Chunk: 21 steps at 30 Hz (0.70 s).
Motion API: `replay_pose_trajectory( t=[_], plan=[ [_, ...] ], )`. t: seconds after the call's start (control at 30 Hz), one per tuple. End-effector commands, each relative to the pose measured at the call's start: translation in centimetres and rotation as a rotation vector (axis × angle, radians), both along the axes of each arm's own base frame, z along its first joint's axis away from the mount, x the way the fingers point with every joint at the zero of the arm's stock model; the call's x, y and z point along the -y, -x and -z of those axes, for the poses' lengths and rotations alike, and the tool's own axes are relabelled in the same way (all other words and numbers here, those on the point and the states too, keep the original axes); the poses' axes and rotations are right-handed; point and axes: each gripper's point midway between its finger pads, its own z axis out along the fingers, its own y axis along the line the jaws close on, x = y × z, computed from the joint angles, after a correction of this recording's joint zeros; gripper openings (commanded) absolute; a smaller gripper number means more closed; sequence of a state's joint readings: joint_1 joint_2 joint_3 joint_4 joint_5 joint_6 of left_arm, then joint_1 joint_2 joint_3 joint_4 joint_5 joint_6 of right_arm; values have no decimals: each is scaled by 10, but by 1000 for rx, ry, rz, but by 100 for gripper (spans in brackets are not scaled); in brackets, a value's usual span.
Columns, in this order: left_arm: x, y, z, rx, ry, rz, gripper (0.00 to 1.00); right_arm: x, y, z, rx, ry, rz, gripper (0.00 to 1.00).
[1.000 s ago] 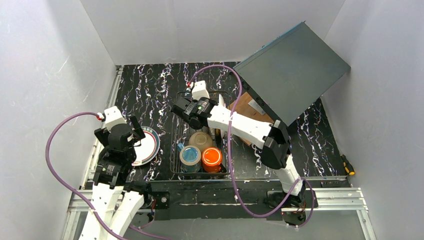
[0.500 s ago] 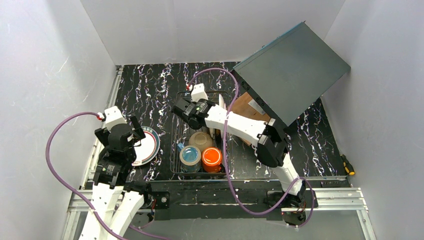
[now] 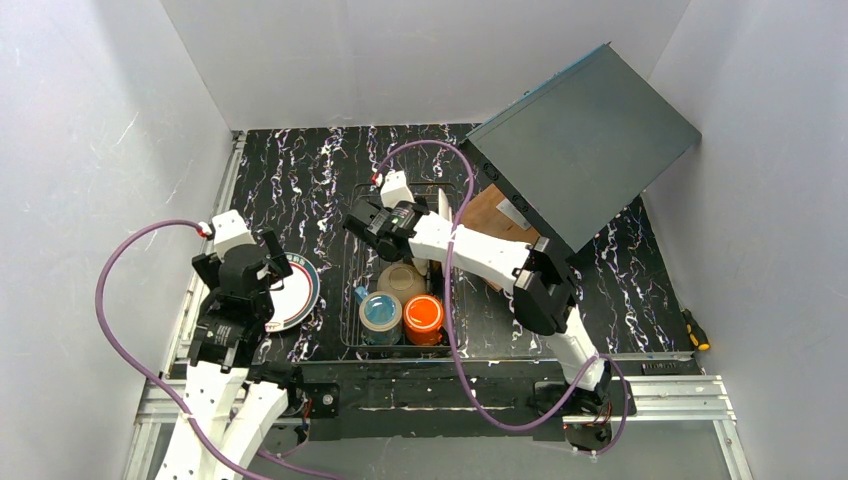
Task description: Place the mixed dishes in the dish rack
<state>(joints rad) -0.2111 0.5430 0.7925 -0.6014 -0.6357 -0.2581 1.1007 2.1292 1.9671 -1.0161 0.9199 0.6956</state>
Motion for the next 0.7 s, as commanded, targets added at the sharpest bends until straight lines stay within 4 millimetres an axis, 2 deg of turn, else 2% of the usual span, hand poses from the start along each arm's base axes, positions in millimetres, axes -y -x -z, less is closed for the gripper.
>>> replay_pose_trajectory(
  t=[0.0,0.23,0.3,0.33,0.53,0.67],
  plan=[
    [-1,-2,1,-3,-12,-6,90,8,-3,-45,75,-61,8,62],
    [0,-5,4,-21,-13,1,89,29,-6,-66,148,-5,29,62],
    [1,-6,3,-23,-11,5,89,34,-5,-68,160,8,34,56],
    [2,-6,3,-24,-9,8,89,34,-5,-69,163,6,30,50],
    [2,-6,3,-25,-11,9,89,33,-3,-66,139,1,3,33],
    [1,-7,6,-34,-14,6,89,33,-2,-75,140,-2,-6,29]
  ],
)
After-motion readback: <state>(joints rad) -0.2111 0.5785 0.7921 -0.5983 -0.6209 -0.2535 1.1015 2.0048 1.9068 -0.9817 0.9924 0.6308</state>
